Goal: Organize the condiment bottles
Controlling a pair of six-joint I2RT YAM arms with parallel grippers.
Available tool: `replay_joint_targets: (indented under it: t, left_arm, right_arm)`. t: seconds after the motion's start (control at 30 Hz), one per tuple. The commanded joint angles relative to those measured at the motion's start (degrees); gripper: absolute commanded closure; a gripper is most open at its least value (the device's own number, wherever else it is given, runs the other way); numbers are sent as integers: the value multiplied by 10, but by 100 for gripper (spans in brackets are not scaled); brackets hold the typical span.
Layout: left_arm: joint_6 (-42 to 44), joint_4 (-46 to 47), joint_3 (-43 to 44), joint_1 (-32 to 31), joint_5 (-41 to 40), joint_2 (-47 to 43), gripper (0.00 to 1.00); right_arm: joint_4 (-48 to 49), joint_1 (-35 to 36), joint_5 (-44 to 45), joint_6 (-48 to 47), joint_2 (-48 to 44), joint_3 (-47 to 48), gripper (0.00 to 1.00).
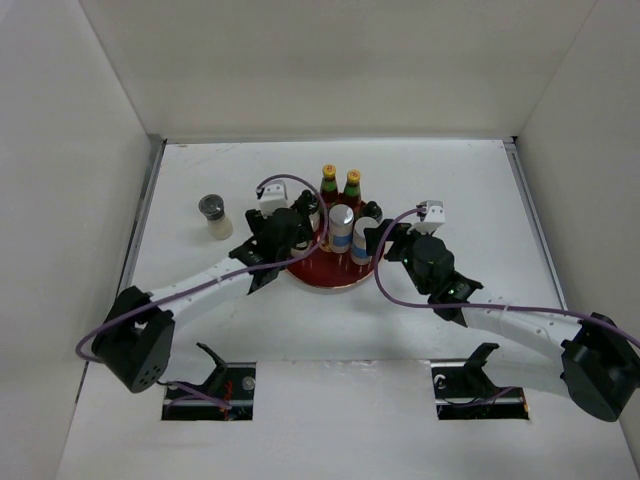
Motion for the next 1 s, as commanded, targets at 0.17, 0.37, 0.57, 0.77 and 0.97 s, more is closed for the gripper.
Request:
replay_joint_targets:
  t: [0.17, 0.37, 0.57, 0.77, 0.97]
  left_arm:
    - [-11, -1, -37, 63, -67, -106, 20]
    - [-16, -54, -1, 170, -39, -92, 16]
    - [-21, -34, 13, 218, -23, -82, 15]
    - [-30, -34, 41, 261, -17, -33, 15]
    - [-24, -35, 67, 278, -33, 11, 15]
  right_arm:
    - [20, -3, 1, 2, 28, 23, 0]
    - [17, -2, 7, -3, 18, 21, 0]
    - [28, -3, 12, 2, -4, 8, 0]
    - [26, -2, 6, 0, 4, 14, 0]
    - [29, -2, 6, 1, 2, 12, 0]
